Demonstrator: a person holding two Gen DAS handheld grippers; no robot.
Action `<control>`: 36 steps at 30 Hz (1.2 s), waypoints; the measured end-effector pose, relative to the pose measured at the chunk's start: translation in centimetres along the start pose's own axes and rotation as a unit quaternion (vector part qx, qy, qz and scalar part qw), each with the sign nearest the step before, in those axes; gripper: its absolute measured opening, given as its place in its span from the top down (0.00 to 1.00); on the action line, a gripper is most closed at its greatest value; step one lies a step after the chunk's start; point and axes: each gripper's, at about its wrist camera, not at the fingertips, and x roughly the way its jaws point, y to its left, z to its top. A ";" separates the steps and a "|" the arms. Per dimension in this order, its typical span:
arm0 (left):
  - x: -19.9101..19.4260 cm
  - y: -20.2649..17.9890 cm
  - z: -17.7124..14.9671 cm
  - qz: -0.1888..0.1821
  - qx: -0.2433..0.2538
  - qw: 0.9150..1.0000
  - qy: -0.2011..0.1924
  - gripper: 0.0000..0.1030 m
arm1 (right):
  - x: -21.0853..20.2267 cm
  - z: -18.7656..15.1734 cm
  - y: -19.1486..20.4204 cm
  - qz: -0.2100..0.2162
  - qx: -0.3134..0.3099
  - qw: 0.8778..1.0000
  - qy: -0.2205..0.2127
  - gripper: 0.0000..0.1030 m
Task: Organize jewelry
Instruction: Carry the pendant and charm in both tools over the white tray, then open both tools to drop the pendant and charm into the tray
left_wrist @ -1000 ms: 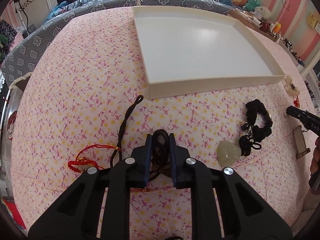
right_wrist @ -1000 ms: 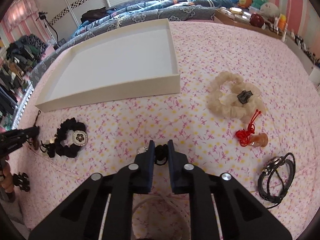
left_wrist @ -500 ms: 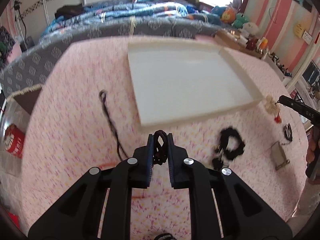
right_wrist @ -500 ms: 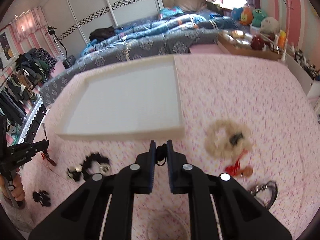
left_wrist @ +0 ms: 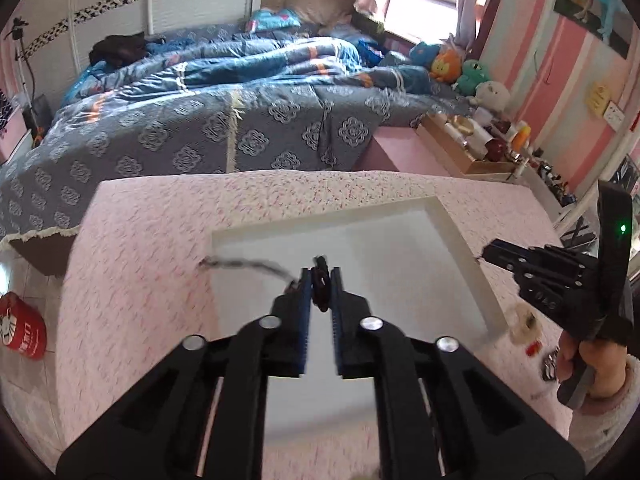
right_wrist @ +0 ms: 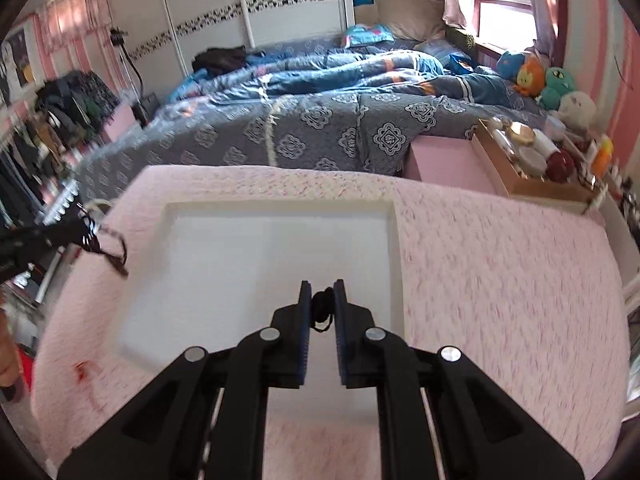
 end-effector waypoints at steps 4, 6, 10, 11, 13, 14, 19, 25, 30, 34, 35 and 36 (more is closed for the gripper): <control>5.9 0.4 1.7 -0.003 -0.001 1.000 0.022 0.99 | 4.5 2.3 -0.2 -0.014 0.001 1.000 0.018 0.89; 8.1 0.7 2.0 -0.009 -0.001 0.999 0.032 0.99 | 7.0 3.2 -0.7 -0.010 0.002 1.000 0.028 0.89; 11.1 0.9 2.4 0.017 0.008 0.999 0.042 0.99 | 10.7 4.2 -1.7 -0.020 0.011 0.999 0.048 0.89; 11.6 1.0 2.4 0.021 0.010 0.999 0.044 0.99 | 11.5 4.3 -1.8 -0.023 0.011 0.998 0.053 0.89; 12.4 1.1 2.6 0.027 0.012 0.998 0.048 0.99 | 12.9 4.5 -2.0 -0.036 0.006 0.998 0.057 0.89; 12.7 1.3 2.6 0.032 0.012 0.998 0.049 0.99 | 13.4 4.6 -2.2 -0.040 0.004 0.997 0.059 0.89; 14.5 2.4 1.6 0.053 0.012 0.997 0.062 0.99 | 14.6 5.4 -2.8 -0.048 0.008 0.997 0.062 0.89; 15.1 3.8 1.5 0.063 0.001 0.996 0.069 0.99 | 15.7 5.6 -3.8 -0.051 0.020 0.995 0.080 0.89; 14.9 3.5 1.5 0.061 0.005 0.995 0.075 0.98 | 16.1 5.7 -3.9 -0.049 0.024 0.995 0.082 0.88; 14.0 3.4 1.4 0.060 0.003 0.996 0.072 0.85 | 16.1 5.6 -4.0 -0.036 0.035 0.995 0.090 0.88; 13.8 3.3 1.4 0.061 0.003 0.996 0.069 0.76 | 16.1 5.6 -4.0 -0.035 0.035 0.995 0.091 0.87; 13.3 3.2 1.4 0.061 0.004 0.996 0.064 0.71 | 16.0 5.6 -4.0 -0.033 0.035 0.995 0.092 0.81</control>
